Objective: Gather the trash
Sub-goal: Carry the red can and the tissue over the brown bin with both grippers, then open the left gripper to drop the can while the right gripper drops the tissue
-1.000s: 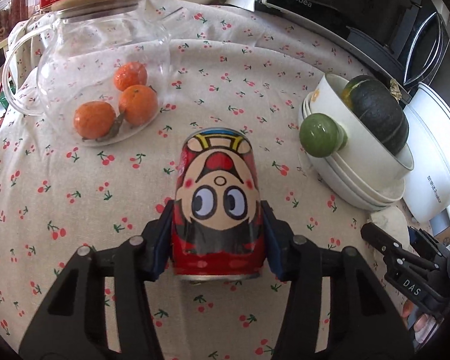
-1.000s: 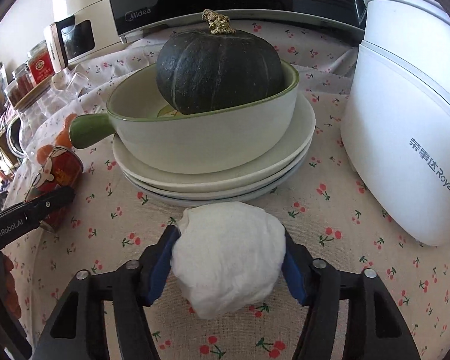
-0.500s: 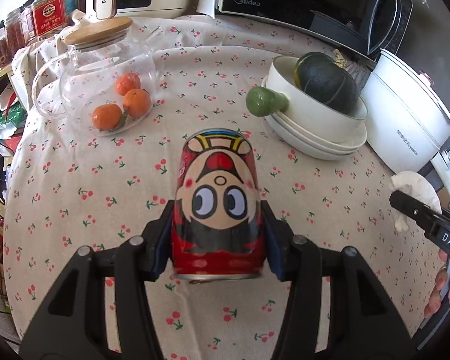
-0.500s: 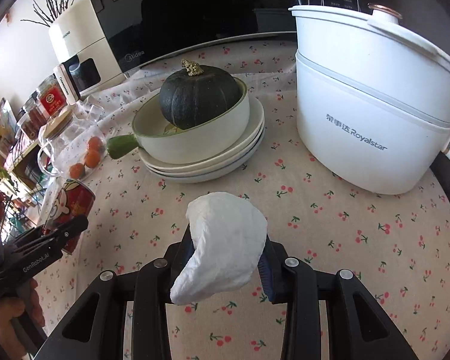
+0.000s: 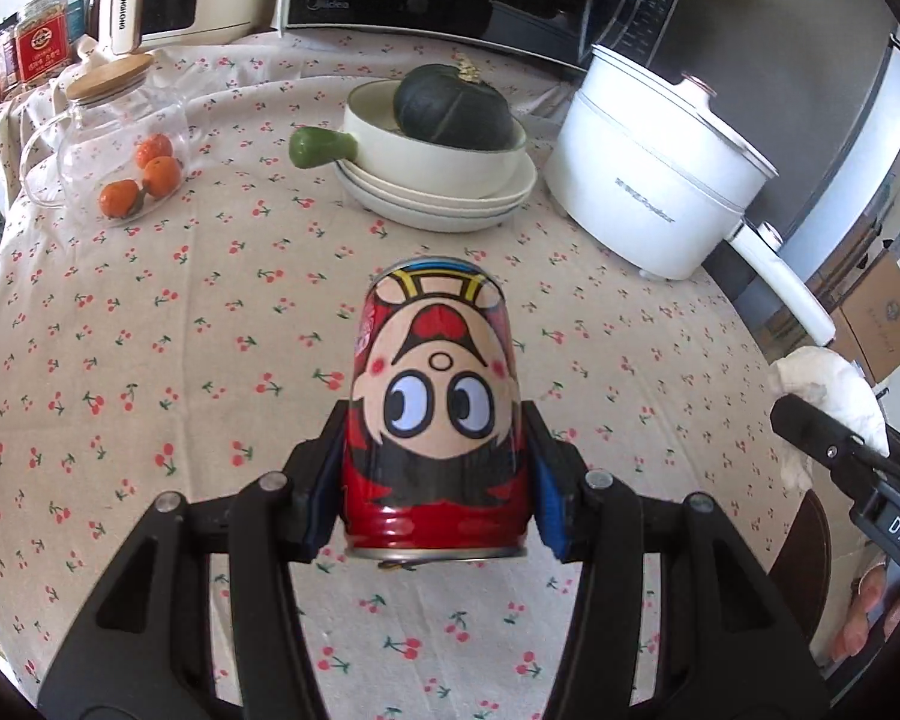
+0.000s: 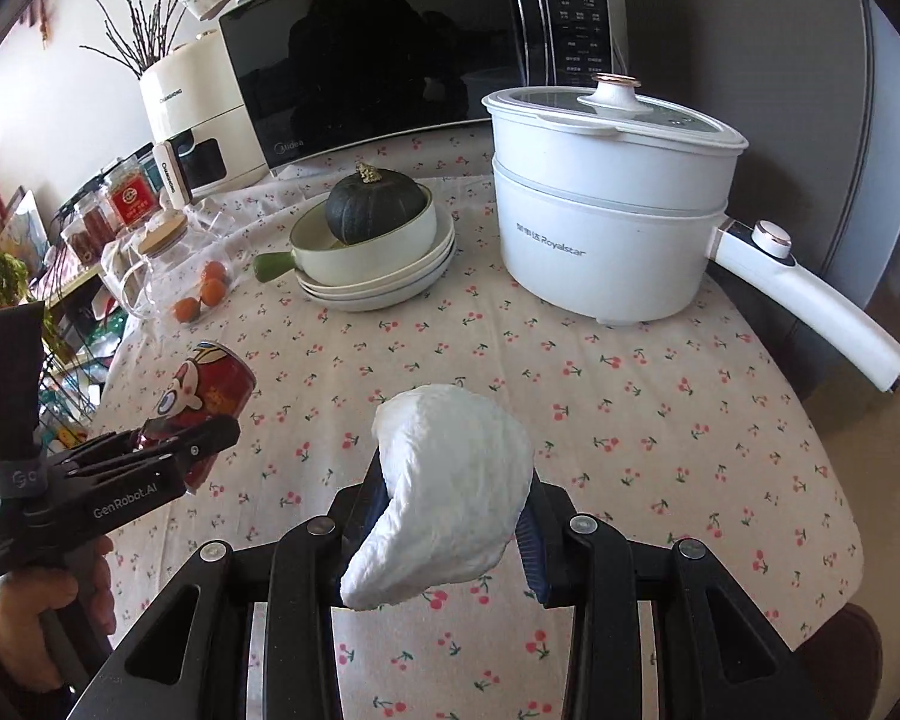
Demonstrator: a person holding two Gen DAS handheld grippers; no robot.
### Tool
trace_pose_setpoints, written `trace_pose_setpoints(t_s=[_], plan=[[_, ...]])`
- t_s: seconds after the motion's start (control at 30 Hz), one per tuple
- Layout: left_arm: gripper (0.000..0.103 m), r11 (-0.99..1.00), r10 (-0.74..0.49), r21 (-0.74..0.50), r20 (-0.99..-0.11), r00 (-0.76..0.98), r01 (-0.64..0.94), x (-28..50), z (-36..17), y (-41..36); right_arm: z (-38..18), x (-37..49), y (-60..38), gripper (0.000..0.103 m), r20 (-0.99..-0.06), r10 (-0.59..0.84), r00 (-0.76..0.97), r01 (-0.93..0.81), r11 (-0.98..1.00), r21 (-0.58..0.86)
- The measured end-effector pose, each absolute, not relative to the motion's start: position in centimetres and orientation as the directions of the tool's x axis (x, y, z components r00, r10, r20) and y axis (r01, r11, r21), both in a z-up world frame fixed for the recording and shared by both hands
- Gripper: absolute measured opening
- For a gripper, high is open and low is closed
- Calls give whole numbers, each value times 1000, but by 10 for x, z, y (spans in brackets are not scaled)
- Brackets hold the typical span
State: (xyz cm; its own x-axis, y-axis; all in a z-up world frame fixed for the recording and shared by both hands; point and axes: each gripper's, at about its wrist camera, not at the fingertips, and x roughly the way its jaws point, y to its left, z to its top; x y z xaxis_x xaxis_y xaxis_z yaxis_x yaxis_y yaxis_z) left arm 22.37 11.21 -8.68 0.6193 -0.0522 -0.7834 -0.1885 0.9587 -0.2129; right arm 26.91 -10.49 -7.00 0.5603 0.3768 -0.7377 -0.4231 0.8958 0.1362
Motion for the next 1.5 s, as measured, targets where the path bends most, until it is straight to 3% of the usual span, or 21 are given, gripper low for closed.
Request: trace_pose_setpoints(t_s=[0.53,0.87,1.3,1.37,1.4,1.5], plan=[[54,941,-325,-214,-780,534,261,206,-86,-49,-89,218,-234,38,-778,272,566,-266,954,140],[54,824,-516,-327,-772,372,463,195,-96,-127,-83,192,-323,38,-769,80,634,-52,997,61],[55,720,-570,-310,-774,274,621,184,-125,-192,-99,157,-401,38,-821,-31,571,227,966,121],[72,735,-557,-294,-775,298,611,186,-125,-190,-102,153,-404,38,-825,-39,563,240,964,118],[87,753,-541,-283,-779,316,594,187,-125,-188,-103,153,-405,38,-828,-42,559,245,962,117],[90,785,-509,-260,-788,347,562,187,-119,-179,-107,152,-406,38,-838,-46,544,257,960,114]])
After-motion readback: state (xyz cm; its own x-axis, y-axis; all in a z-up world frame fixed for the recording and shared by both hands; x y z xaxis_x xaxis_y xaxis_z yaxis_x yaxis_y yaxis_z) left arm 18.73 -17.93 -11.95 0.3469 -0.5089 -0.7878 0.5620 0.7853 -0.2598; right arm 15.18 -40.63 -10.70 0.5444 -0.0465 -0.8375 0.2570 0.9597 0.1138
